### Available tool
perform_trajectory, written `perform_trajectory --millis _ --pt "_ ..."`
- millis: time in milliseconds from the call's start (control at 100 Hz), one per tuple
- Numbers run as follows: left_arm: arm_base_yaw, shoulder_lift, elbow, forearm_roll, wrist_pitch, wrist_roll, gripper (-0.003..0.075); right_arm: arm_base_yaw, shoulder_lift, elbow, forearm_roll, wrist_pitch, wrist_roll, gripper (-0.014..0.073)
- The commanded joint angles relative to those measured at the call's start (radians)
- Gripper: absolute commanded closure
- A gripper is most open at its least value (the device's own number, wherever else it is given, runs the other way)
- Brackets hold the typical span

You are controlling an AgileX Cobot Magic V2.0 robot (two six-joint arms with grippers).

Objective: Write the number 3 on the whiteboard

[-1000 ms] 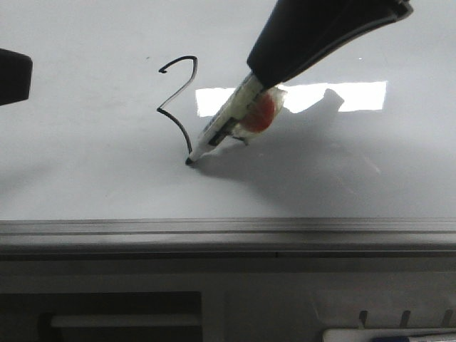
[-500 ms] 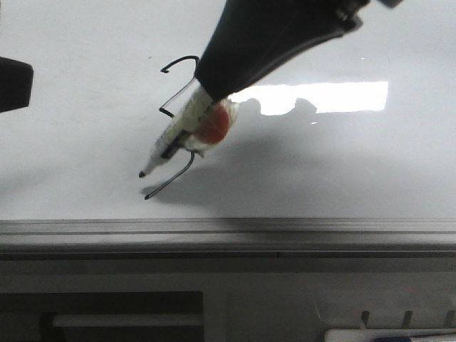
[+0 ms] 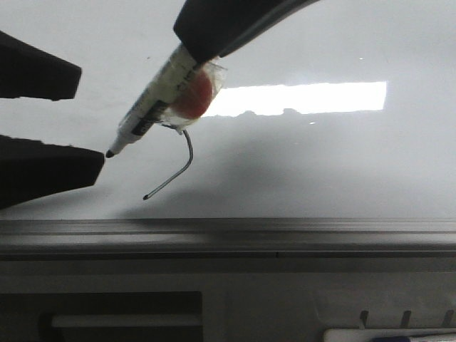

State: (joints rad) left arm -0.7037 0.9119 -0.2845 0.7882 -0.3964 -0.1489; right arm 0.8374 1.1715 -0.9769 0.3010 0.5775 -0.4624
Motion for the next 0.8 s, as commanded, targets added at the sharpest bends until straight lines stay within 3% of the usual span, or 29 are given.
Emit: perform_trajectory --millis 0,330,450,580,790 --pt "0.001 0.03 -0.058 -0.025 -0.078 -0.008 0.0293 0.019 -0.023 -0.035 0.005 -0.081 -0.003 0.0653" --pt "0.001 0.06 -0.086 -0.025 -0.078 -0.008 0.0314 0.038 -0.023 -0.035 0.02 -0.112 0.021 0.0653" --pt "0.001 0.06 -0.086 -0.025 -0.078 -0.008 0.0453 0.038 -0.023 -0.035 0.027 -0.111 0.021 0.0653" --pt "0.001 0.06 -0.086 -0.025 -0.078 -0.008 0.0737 0.043 -0.023 -0.035 0.028 -0.099 0.021 0.0653" --pt "0.001 0.06 -0.086 -0.02 -0.078 -0.008 0.0741 0.045 -0.023 -0.035 0.028 -0.101 0.021 0.0655"
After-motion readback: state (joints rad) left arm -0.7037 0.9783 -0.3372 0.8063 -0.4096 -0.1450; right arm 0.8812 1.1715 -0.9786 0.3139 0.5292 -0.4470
